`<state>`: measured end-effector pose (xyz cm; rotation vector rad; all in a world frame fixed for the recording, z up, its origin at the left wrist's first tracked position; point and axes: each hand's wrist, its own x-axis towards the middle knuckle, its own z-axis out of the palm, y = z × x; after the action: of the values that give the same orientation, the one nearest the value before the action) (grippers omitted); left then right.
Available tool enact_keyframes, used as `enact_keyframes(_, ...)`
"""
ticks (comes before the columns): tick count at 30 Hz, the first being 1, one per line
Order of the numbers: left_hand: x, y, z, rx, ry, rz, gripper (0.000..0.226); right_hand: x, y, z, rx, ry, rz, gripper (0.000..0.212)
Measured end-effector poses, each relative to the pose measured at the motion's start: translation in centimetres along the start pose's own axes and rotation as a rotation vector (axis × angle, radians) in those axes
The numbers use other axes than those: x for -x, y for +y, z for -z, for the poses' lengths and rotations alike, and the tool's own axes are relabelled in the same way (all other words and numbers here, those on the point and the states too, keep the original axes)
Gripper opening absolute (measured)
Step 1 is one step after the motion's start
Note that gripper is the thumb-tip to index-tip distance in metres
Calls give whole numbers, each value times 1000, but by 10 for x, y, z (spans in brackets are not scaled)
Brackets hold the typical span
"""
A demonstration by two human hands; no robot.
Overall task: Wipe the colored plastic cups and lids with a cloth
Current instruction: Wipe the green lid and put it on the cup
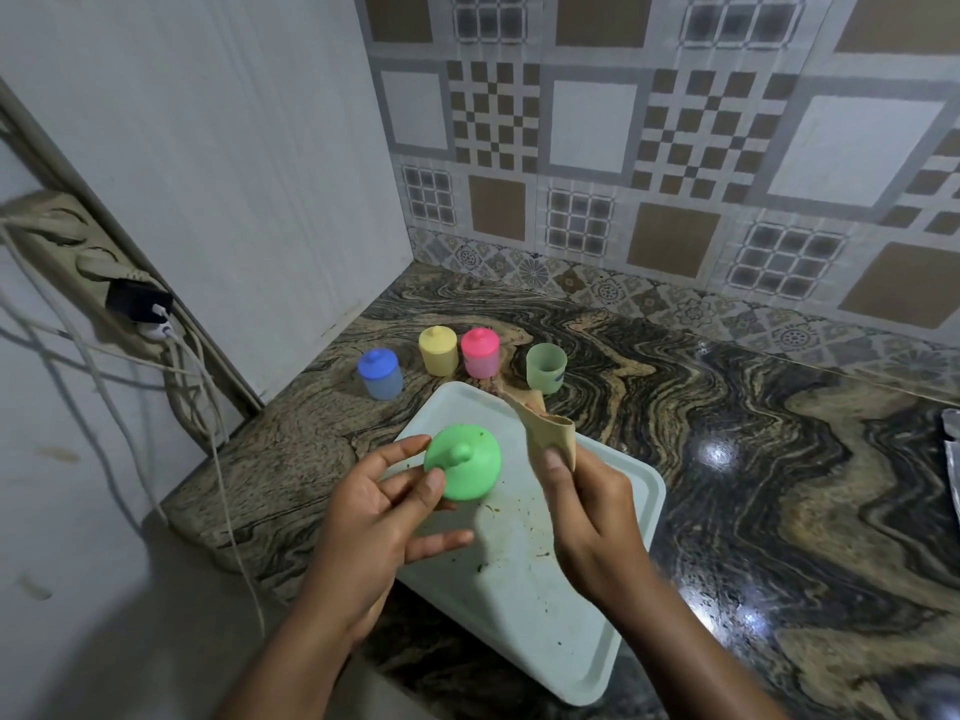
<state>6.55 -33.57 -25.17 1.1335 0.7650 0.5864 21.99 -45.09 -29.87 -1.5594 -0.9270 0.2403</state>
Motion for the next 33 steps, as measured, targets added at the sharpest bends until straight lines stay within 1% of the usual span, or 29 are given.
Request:
enact_keyframes(2,-2,-1,1,7,44,-5,45,10,-13,-6,-192,-44,-111,47)
enact_keyframes(3,-3,-3,0,1,58,-12,40,16,-19,-10,-254,-69,-125,47)
enact_keyframes(5,-1,-6,-4,-18,75,-34,34,24,-31,-16,-315,-96,-111,39)
enact_keyframes(7,3,-8,-11,-18,76,-55,39,28,-35,-20,-338,-95,-95,38)
enact_keyframes(10,6,-10,-18,16,62,-82,56,28,-32,-23,-273,-108,-60,48)
enact_keyframes(12,6,-9,-18,40,91,-97,58,28,-26,-23,-224,-102,-52,51)
enact_keyframes(14,4,-6,-18,53,112,-97,56,25,-26,-19,-205,-77,-42,49)
enact_keyframes(15,3,-5,-18,50,115,-96,55,24,-26,-17,-171,-78,-9,47)
enact_keyframes(17,2,-2,-18,31,114,-100,54,23,-28,-15,-36,-97,106,39)
enact_keyframes(19,1,-1,-18,10,98,-108,54,21,-25,-17,71,-132,277,42)
enact_keyframes(21,-1,0,-17,-31,70,-109,54,20,-20,-20,128,-193,373,46)
enact_keyframes(23,-2,-1,-14,-78,41,-98,55,20,-16,-21,165,-229,377,48)
enact_keyframes(26,-3,-1,-8,-122,-10,-69,55,15,-10,-18,181,-231,377,46)
enact_keyframes(30,0,0,-2,-146,-82,-32,55,-2,2,-9,202,-192,345,50)
enact_keyframes(33,0,0,1,-100,-65,4,53,-13,9,1,239,-130,274,47)
